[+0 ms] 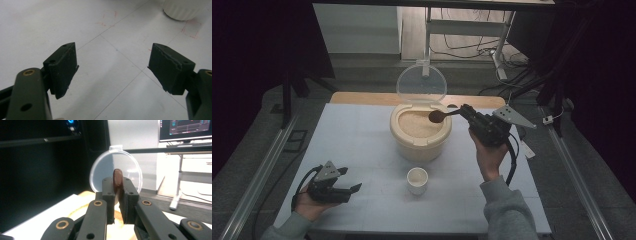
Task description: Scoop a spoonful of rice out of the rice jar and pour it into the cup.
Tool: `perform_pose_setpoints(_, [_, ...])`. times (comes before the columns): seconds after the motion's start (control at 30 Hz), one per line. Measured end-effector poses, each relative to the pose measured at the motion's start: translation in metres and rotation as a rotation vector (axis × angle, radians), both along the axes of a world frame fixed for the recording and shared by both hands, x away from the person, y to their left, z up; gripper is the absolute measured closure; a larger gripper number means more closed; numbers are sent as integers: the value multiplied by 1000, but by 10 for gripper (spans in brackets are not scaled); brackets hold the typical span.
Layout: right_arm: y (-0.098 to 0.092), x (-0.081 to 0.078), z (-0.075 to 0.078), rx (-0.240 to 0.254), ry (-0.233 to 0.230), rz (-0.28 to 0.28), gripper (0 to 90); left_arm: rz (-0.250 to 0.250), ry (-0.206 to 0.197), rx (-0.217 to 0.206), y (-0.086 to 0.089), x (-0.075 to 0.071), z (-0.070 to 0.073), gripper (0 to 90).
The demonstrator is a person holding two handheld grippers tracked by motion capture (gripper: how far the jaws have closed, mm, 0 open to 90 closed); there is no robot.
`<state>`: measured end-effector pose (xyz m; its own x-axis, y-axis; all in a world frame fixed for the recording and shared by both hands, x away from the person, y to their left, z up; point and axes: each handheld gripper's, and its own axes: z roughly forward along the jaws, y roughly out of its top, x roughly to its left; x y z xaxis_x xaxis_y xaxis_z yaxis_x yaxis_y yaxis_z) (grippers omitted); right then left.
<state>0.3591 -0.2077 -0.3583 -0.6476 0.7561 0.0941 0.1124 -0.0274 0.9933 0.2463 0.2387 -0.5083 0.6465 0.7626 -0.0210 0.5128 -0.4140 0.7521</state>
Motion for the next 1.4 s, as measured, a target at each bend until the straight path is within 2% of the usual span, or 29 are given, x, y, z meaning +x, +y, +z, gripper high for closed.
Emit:
perform_pose_setpoints(0.03, [0, 0, 0, 0, 0, 0, 838, 1, 0, -2, 0, 0, 0, 227])
perform_pose_setpoints(0.1, [7, 4, -2, -45, -5, -19, 837, -1, 1, 1, 0, 0, 0, 227])
perform_pose_setpoints(0.17, [9, 4, -2, -58, -8, -25, 838, -3, 2, 2, 0, 1, -1, 227])
perform_pose_setpoints(0.3, [19, 6, -5, -145, -41, -57, 838, -2, 4, 2, 0, 1, -1, 227])
perform_pose_setpoints(0.4, [29, 8, -10, -210, -46, -64, 838, -3, 2, 4, -1, 0, -1, 227])
perform_pose_setpoints(0.63, [36, 12, -18, -205, -16, -49, 838, -3, 3, 5, 0, 1, -1, 227])
perform_pose_setpoints(0.83, [36, 19, -28, -148, 38, -37, 839, -3, 2, 6, 0, 0, -1, 227])
perform_pose_setpoints(0.9, [33, 23, -34, -96, 78, -33, 839, -3, 2, 7, -1, 0, -1, 227])
perform_pose_setpoints(0.93, [33, 23, -34, -96, 78, -33, 839, -4, 2, 8, -1, 0, -1, 227])
perform_pose_setpoints(0.97, [31, 26, -37, -65, 104, -30, 839, -4, 3, 10, -1, 0, -1, 227])
perform_pose_setpoints(1.0, [31, 26, -37, -65, 104, -30, 839, -4, 3, 10, -1, 0, -1, 227])
perform_pose_setpoints(1.33, [26, 41, -48, 92, 237, -26, 839, -4, 1, 11, -1, 0, -1, 228])
perform_pose_setpoints(1.4, [25, 41, -49, 109, 251, -27, 838, -5, 1, 11, -1, 0, -1, 228])
